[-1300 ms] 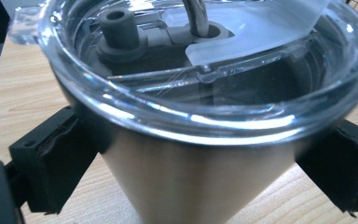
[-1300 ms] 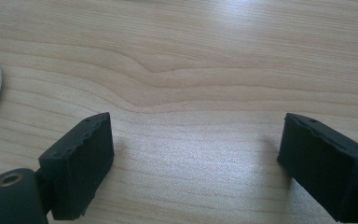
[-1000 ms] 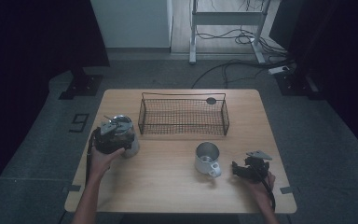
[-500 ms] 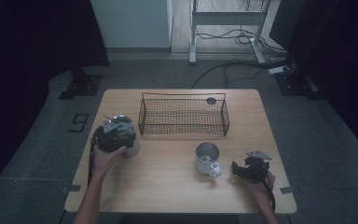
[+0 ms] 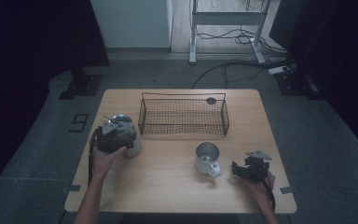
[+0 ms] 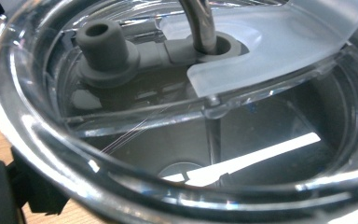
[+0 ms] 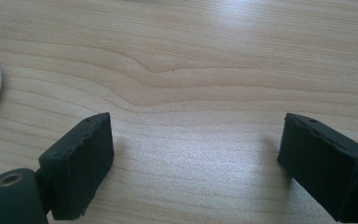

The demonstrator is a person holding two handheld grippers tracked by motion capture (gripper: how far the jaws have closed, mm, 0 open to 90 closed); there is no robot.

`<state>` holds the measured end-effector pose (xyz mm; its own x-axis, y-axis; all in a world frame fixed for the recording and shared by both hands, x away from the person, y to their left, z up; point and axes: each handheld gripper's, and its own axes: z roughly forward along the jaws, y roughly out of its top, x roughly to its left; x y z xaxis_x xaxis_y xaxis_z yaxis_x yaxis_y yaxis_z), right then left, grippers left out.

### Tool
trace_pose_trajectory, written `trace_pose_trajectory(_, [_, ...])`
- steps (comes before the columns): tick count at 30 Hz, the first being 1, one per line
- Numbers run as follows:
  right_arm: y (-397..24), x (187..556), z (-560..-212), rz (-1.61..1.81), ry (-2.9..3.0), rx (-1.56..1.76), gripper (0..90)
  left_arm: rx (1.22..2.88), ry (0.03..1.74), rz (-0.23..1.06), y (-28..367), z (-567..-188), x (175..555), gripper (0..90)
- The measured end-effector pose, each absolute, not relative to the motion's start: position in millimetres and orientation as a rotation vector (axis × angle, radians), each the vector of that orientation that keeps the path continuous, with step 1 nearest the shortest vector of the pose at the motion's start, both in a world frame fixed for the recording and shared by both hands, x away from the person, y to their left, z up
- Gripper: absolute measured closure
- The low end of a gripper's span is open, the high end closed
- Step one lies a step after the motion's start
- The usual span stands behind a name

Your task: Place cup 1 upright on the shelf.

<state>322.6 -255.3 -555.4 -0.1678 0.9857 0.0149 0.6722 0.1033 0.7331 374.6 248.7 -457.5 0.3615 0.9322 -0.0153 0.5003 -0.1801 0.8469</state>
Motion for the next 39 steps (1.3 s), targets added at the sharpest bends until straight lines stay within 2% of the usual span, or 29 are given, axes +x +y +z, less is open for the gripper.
trace_pose_trajectory(39, [-255.3, 322.6, -555.4, 0.843, 1.899, 1.613, 9.6, 1.78, 1.245, 0.684, 249.4, -411.7, 363.6, 4.3])
